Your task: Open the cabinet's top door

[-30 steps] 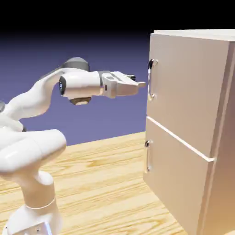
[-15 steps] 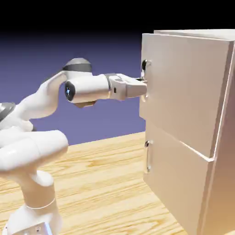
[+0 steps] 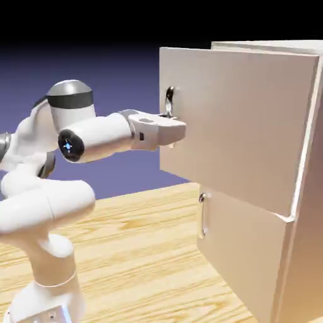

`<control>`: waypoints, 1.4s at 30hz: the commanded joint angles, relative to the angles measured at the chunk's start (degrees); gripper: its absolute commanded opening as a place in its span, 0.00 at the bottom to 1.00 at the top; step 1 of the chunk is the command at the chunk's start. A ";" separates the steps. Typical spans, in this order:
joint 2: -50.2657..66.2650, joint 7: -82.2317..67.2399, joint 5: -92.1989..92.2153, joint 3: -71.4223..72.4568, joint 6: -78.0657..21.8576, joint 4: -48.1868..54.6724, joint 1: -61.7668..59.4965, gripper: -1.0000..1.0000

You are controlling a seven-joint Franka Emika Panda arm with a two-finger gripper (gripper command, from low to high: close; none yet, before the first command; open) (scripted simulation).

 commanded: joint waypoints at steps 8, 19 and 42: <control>16.52 -12.48 -16.40 -12.32 -14.43 4.47 -5.71 0.00; 39.37 -27.83 -35.16 -20.72 -25.83 15.67 -6.78 0.00; 85.94 -52.67 -64.45 -28.34 -47.05 56.66 1.25 0.00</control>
